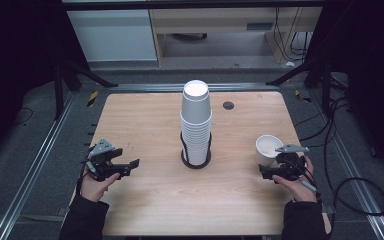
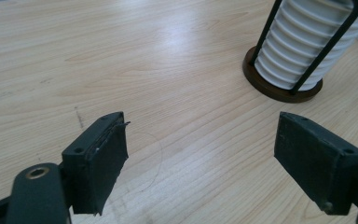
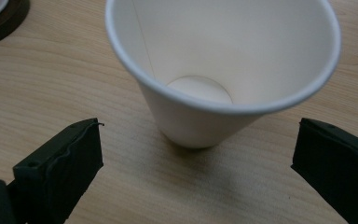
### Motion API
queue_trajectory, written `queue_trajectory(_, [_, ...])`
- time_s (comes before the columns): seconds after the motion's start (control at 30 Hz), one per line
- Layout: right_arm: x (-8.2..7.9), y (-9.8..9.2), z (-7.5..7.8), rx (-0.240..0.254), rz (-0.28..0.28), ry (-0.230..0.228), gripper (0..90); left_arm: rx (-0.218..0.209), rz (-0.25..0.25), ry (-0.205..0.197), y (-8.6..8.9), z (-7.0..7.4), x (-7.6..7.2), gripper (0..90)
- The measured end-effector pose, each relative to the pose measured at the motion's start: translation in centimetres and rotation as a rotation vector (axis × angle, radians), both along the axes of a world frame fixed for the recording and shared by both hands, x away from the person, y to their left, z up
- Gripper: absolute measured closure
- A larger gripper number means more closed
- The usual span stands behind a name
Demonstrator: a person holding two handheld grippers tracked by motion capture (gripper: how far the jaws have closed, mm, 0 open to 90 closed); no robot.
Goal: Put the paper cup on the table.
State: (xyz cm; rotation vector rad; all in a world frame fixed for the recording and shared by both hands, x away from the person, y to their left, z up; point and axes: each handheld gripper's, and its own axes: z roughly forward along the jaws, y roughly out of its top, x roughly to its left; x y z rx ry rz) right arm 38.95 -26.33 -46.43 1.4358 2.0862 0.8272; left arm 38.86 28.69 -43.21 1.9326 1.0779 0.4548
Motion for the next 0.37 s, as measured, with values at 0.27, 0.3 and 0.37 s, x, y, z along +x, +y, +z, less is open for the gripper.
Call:
queue_trajectory(0.27, [-1.6,-0.4,0.5,0.023,-0.003,-0.012,1.7,0.034,0.053,0.033,1.5,-1.0,0.5,15.8])
queue_trajectory(0.3, [-1.8,-0.5,0.5,0.02,-0.001,-0.017,1.7,0.039,0.06,0.037,1.7,-1.2,0.6,15.6])
queue_trajectory(0.37, [-2.1,-0.6,0.8,0.02,-0.01,-0.021,1.7,0.056,0.075,0.05,2.1,-1.7,0.9,14.8])
